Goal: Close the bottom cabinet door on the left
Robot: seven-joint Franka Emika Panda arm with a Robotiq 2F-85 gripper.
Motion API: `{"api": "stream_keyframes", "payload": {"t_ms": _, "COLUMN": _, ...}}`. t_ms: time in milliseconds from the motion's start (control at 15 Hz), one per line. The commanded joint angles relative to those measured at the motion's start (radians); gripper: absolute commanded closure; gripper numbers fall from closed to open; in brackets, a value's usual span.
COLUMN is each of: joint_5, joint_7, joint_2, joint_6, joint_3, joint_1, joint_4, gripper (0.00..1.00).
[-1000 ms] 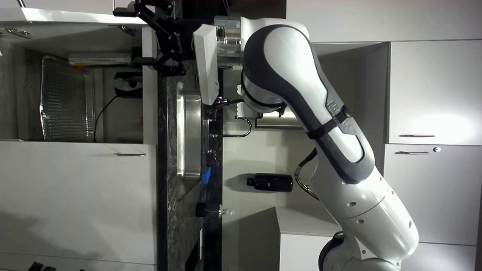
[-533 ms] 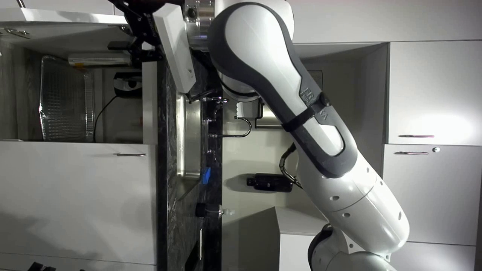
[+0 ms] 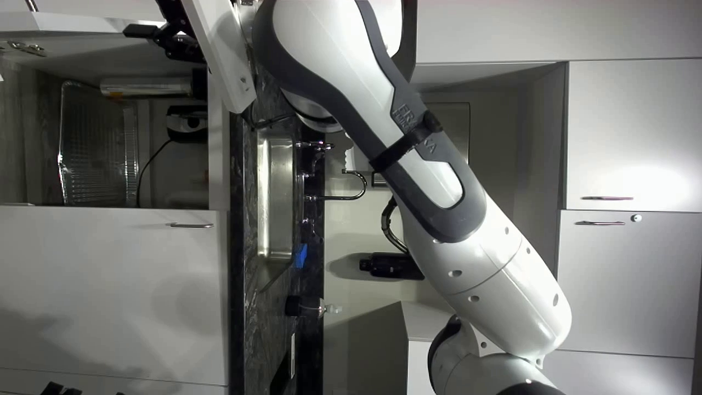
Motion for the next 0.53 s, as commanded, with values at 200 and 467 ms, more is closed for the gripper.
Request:
{"api": "stream_keyframes", "payload": {"t_ms": 200, "joint_5": 0.003, "joint_7": 0.0, "joint_2": 0.089, "joint_6": 0.028, "joint_3": -0.024, "joint_1": 0.021, "joint_4": 0.123, "gripper": 0.73}}
{"api": "stream_keyframes", "payload": {"t_ms": 467, "joint_5": -0.004, "joint_7": 0.013, "joint_2": 0.143, "joint_6": 0.003, "joint_3": -0.049, "joint_1": 0.041, "joint_4": 0.189, "gripper": 0.99}}
